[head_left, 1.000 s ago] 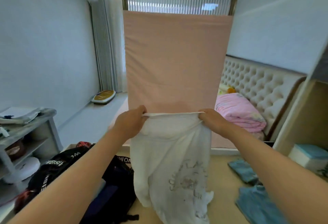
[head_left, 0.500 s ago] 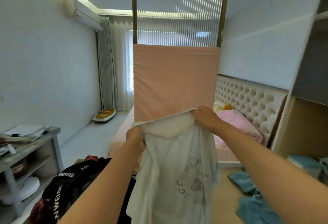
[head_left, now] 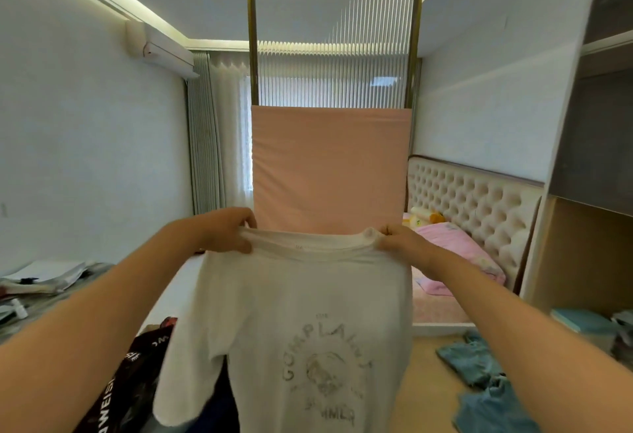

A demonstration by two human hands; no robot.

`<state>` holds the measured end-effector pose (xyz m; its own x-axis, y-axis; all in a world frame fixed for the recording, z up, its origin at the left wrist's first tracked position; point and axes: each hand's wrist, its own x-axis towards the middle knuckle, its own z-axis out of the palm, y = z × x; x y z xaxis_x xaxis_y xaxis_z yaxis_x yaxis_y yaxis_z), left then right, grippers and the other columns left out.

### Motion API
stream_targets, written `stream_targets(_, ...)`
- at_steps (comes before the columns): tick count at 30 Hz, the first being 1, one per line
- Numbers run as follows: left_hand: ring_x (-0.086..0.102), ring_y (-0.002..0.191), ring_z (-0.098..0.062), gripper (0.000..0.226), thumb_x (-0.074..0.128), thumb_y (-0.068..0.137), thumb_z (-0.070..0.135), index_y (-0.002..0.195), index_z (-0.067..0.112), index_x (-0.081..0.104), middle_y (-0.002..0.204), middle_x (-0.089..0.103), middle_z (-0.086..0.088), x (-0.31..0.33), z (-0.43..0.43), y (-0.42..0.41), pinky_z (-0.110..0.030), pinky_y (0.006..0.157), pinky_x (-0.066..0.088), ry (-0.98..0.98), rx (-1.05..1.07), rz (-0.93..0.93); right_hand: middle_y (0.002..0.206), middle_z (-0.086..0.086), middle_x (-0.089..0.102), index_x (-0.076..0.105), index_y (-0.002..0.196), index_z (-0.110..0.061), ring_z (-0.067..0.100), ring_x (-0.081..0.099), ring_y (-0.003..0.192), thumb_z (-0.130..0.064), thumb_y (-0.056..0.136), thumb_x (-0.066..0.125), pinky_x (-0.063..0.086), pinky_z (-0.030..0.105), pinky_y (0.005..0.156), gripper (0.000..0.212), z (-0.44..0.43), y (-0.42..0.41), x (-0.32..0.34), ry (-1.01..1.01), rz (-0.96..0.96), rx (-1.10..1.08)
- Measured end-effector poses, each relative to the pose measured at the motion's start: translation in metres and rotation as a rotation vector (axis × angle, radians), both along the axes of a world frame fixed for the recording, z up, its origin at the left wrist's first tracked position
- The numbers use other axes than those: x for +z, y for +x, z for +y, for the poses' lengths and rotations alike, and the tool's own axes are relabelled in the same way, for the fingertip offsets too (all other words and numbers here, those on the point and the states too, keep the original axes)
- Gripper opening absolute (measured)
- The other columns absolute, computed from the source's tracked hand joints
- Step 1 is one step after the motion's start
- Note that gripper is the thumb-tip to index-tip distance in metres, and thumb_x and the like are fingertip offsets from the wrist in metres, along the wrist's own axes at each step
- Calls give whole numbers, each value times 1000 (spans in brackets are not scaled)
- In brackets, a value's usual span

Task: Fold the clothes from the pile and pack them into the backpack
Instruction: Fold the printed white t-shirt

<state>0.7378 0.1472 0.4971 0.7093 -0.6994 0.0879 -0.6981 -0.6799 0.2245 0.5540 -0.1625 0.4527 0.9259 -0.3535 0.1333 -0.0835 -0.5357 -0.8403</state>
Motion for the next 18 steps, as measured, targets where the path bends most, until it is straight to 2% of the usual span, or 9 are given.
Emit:
stream_targets(1, 55, 93, -15, 22, 71, 87, 29, 100, 29, 54, 106, 60, 3, -2, 1, 6, -28, 78, 40, -48, 29, -63, 87, 6, 53, 53, 85, -11, 16, 49, 77, -20, 87, 61, 38, 29, 68, 13, -4, -3, 0, -61, 36, -11)
stream_targets(3, 58, 94, -22, 6, 64, 93, 22, 91, 22, 58, 94, 61, 0, -10, -2, 10, -28, 75, 37, -213, 91, -123, 80, 8, 52, 53, 78, -8, 19, 48, 74, -15, 88, 62, 36, 30, 65, 15, -9, -5, 0, -186, 44, -58)
stream_targets(5, 58, 89, -23, 7, 60, 95, 20, 89, 15, 63, 87, 59, 0, -19, -9, 5, -28, 73, 36, -449, 157, -183, 70, 3, 47, 52, 65, -14, 16, 44, 69, -14, 87, 69, 33, 30, 62, 28, -11, -4, 0, -150, -68, -130)
stream_targets(8, 53, 85, -17, 17, 55, 97, 17, 97, 8, 69, 92, 66, -5, -27, -17, -9, -26, 77, 36, -777, 291, -260, 60, -7, 54, 60, 57, -20, 8, 50, 61, -16, 79, 80, 39, 26, 58, 30, -12, -4, 4, 8, -255, -223)
stream_targets(11, 60, 90, -25, 27, 45, 102, 17, 105, 6, 69, 99, 69, -10, -31, -24, -22, -30, 78, 41, -882, 315, -320, 68, -6, 59, 58, 67, -20, 9, 53, 63, -21, 81, 80, 42, 25, 58, 27, -9, -7, 7, 104, -314, -228)
stream_targets(14, 56, 82, -23, 26, 36, 103, 13, 95, 11, 60, 88, 61, -3, -25, -31, -40, -37, 70, 43, -1036, 311, -352, 78, -2, 60, 57, 77, -17, 12, 53, 71, -24, 88, 73, 41, 25, 61, 20, -11, -6, 12, 13, -290, -180)
stream_targets(16, 50, 77, -25, 22, 31, 98, 6, 92, 11, 52, 82, 53, -3, -21, -33, -47, -39, 66, 42, -1032, 312, -400, 77, -1, 60, 58, 77, -15, 15, 53, 73, -26, 90, 69, 39, 26, 61, 20, -12, -9, 17, -77, -295, -189)
stream_targets(18, 52, 71, -30, 18, 28, 95, 7, 93, 13, 45, 77, 53, -7, -16, -33, -51, -43, 62, 44, -981, 318, -403, 77, 7, 63, 62, 79, -8, 19, 56, 74, -30, 92, 68, 41, 29, 63, 26, -10, -17, 25, -64, -238, -157)
